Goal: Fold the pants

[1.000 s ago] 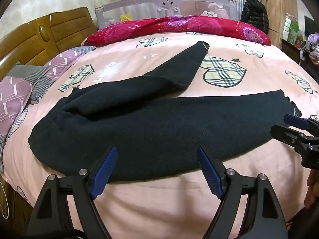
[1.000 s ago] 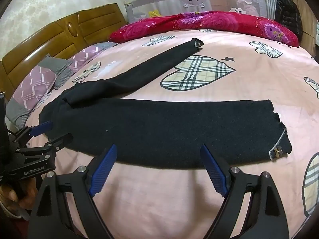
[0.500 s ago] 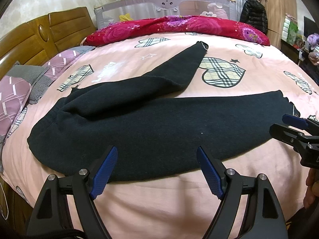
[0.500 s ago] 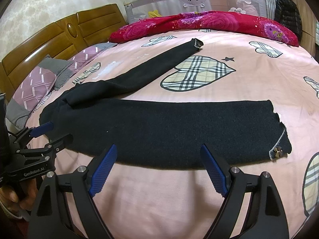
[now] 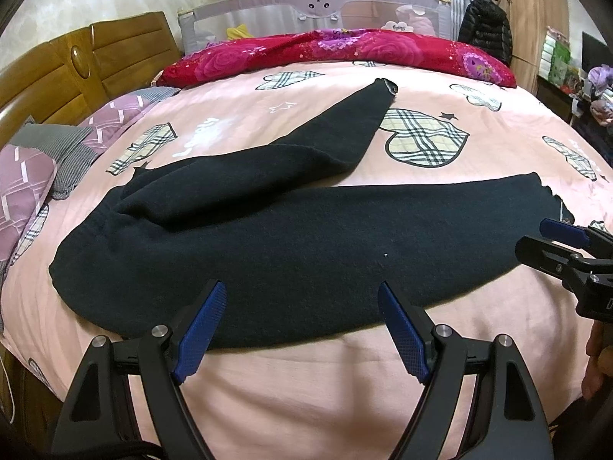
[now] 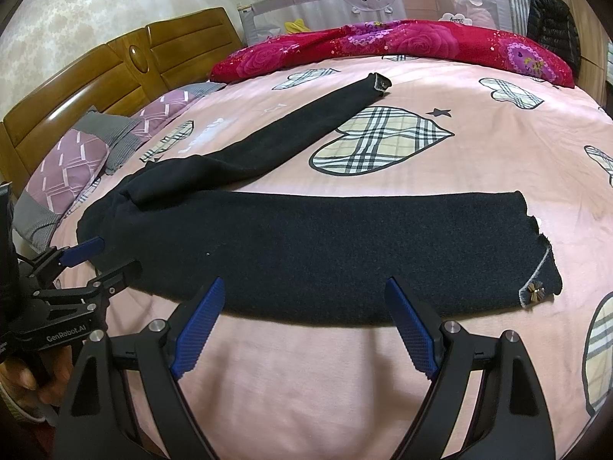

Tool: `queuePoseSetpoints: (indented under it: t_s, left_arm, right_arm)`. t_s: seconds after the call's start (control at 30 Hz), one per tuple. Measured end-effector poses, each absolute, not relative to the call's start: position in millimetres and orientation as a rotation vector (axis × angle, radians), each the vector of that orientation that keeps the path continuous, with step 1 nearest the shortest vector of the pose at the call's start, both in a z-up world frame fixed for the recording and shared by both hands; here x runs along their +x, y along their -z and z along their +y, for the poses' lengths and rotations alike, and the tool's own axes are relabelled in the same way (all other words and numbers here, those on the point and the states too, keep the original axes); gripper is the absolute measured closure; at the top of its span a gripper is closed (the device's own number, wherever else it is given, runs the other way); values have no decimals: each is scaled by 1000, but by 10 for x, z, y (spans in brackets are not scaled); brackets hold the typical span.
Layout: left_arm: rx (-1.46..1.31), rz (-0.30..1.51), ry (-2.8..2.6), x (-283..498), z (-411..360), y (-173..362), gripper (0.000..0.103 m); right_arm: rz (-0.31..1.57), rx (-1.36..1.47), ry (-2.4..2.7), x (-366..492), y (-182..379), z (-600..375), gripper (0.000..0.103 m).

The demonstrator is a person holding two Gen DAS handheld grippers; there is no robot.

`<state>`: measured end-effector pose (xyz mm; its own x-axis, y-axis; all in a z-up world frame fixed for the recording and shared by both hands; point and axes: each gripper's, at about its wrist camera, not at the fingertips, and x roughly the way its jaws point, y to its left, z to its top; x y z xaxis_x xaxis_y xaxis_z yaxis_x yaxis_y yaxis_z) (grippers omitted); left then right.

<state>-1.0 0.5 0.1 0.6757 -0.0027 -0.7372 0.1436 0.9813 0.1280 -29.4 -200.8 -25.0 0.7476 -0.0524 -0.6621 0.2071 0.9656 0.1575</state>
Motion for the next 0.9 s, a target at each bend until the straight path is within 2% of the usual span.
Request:
queuePoseSetpoints:
  t_s: [0.5,0.9]
  left_arm:
    - [167,791,91,-16,-16,32,21]
    - [246,838,97,159,-33,16,21]
  right_arm:
    - [714,242,140,-297,262,-2019,17]
    - [718,270,129,-199,234,-2078,17]
